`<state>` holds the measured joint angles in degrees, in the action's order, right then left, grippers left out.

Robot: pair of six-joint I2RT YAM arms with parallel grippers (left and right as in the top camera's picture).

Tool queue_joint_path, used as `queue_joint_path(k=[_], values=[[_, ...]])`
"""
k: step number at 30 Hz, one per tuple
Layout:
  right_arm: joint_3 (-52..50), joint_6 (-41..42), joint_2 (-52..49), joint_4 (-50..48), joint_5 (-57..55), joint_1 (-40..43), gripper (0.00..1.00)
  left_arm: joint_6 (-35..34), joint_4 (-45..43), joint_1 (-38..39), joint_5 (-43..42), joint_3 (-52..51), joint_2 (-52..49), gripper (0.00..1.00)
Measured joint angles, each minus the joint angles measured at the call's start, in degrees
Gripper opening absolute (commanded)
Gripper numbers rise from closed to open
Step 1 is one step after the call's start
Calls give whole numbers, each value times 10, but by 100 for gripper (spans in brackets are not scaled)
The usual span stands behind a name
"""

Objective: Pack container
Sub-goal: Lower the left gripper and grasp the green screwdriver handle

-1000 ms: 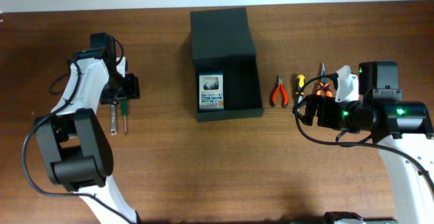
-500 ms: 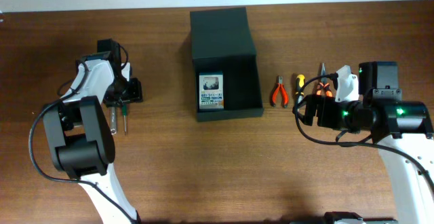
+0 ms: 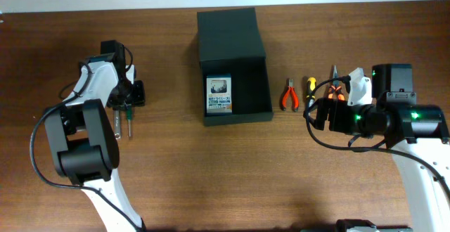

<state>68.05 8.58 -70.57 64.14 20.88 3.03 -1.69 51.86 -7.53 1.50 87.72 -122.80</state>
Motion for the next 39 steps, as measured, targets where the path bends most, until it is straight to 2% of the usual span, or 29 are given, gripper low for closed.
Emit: queue_joint_path(k=[3, 7, 24, 29, 35, 39], values=[[0, 0, 0, 0, 0, 0, 99, -4, 6, 0, 1, 5, -3, 40], [0, 0, 0, 0, 0, 0, 99, -11, 7, 0, 2, 5, -3, 32], [0, 0, 0, 0, 0, 0, 99, 7, 24, 0, 4, 8, -5, 31], [0, 0, 0, 0, 0, 0, 99, 17, 30, 0, 7, 8, -5, 16], [0, 0, 0, 0, 0, 0, 99, 22, 32, -3, 10, 9, -5, 3], [0, 0, 0, 0, 0, 0, 99, 26, 33, -3, 9, 9, -5, 2]])
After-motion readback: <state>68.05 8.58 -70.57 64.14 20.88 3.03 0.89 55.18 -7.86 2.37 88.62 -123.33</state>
